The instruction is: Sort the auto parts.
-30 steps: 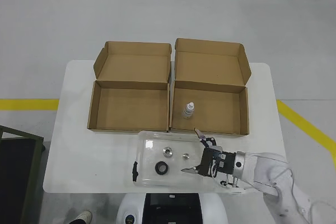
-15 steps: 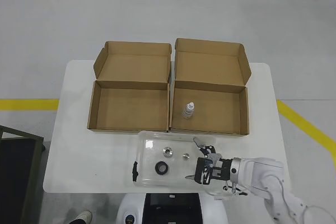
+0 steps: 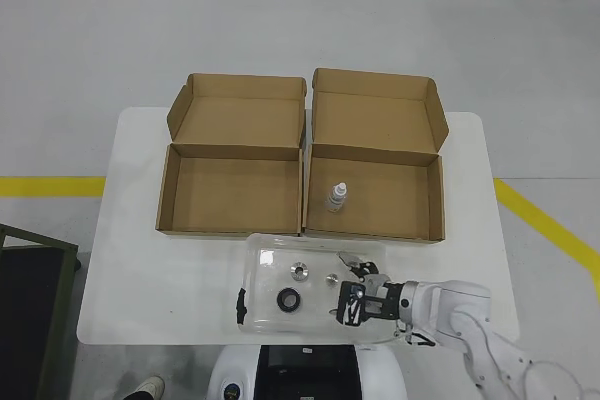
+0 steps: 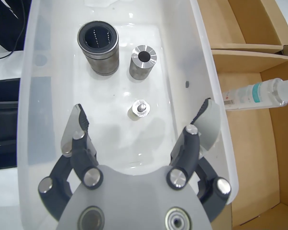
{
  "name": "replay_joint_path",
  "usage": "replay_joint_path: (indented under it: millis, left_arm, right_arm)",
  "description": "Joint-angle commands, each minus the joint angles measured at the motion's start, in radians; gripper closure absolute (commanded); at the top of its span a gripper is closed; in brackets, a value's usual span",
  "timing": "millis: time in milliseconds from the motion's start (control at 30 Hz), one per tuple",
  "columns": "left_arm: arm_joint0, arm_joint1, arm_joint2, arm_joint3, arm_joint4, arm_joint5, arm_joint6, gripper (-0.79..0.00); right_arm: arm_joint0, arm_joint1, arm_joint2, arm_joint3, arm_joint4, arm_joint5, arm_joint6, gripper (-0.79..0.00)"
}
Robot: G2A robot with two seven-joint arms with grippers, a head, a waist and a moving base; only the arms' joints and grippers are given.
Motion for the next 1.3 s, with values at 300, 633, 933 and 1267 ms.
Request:
replay_joint_path:
  millis: [300, 633, 933, 1267]
  left_arm:
    - [0.0, 0.0, 0.0, 0.0, 0.0, 0.0, 0.0, -0.785]
    - [0.0, 0.0, 0.0, 0.0, 0.0, 0.0, 0.0, -0.785]
    - [0.0, 0.0, 0.0, 0.0, 0.0, 0.0, 0.0, -0.785]
    - [0.0, 0.0, 0.0, 0.0, 0.0, 0.0, 0.0, -0.785]
  right_arm:
    - [0.061, -0.009, -0.072, 0.053, -0.006, 0.043, 0.063, -0.529]
    - [0.085, -0.01, -0.098, 0.094, -0.001, 0.052, 0.079, -0.376]
    - [0.098, -0.008, -0.11, 0.113, 0.001, 0.051, 0.088, -0.191]
    - [0.085, -0.001, -0.092, 0.038, 0.057, 0.028, 0.08, 0.0]
